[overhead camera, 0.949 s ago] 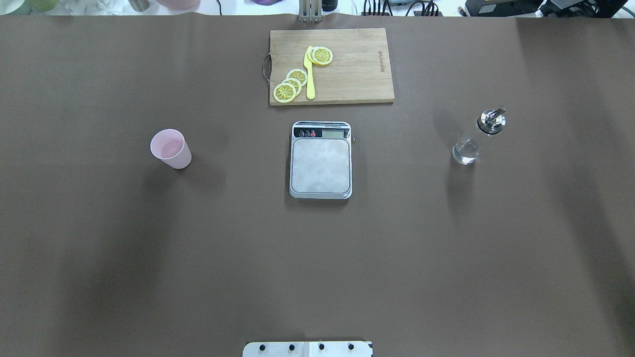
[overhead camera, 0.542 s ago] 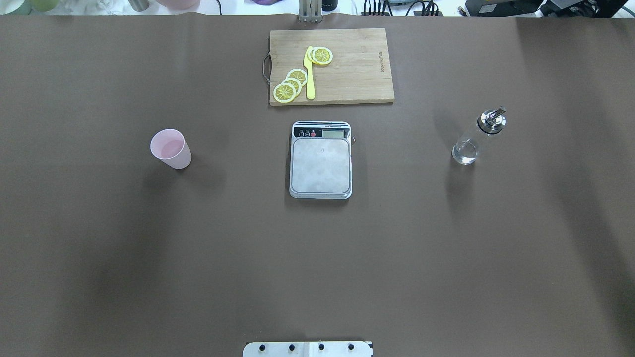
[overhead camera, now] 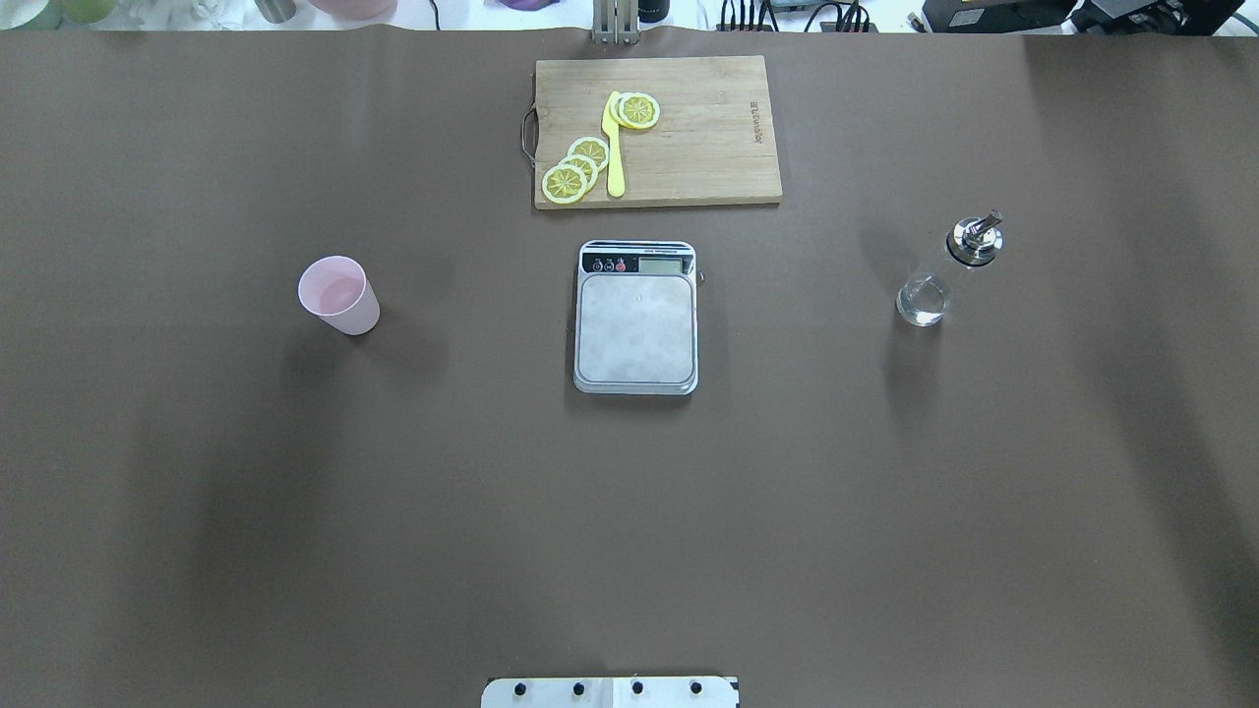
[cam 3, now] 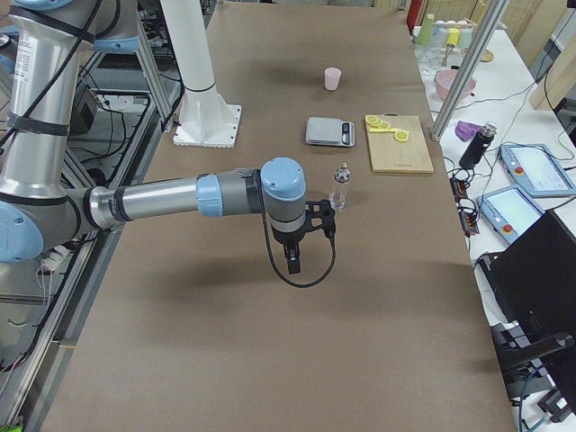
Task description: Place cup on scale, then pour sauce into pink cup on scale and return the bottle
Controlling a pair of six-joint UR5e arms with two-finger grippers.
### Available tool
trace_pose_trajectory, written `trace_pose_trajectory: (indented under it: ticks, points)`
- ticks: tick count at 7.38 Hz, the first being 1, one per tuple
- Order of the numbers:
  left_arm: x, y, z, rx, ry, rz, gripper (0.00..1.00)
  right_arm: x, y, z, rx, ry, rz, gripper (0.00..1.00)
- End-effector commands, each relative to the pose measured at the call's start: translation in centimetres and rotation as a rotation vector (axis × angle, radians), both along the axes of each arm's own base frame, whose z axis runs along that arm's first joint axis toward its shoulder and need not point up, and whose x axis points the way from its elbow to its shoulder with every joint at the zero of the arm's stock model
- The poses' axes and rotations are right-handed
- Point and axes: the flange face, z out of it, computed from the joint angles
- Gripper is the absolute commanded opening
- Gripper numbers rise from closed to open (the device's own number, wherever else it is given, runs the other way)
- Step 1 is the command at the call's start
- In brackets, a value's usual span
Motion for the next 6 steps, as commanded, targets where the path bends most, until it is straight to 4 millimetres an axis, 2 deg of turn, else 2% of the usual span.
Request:
trace_pose_trajectory:
  ticks: [1, 2, 3, 5, 6]
  points:
    - [4.3, -1.8, -3.5, 0.090, 0.009, 0.079, 0.98, 0.0, -0.3, -0.4, -0.004, 0.000, 0.015, 1.00]
    - [8.9, -3.0, -5.6, 0.089, 0.032, 0.131, 0.98, 0.0, -0.2, -0.4, -0.005, -0.001, 0.016, 1.00]
    - [13.3, -2.5, -7.3, 0.005, 0.078, 0.104, 0.98, -0.1, -0.1, -0.3, -0.008, -0.003, 0.016, 1.00]
    - [21.0, -1.0, -8.7, -0.171, 0.154, 0.057, 0.98, 0.0, 0.0, -0.1, -0.016, -0.001, 0.020, 1.00]
    - [24.4, -0.8, -9.6, -0.199, 0.136, -0.001, 0.98, 0.0, 0.0, -0.1, -0.018, -0.002, 0.022, 1.00]
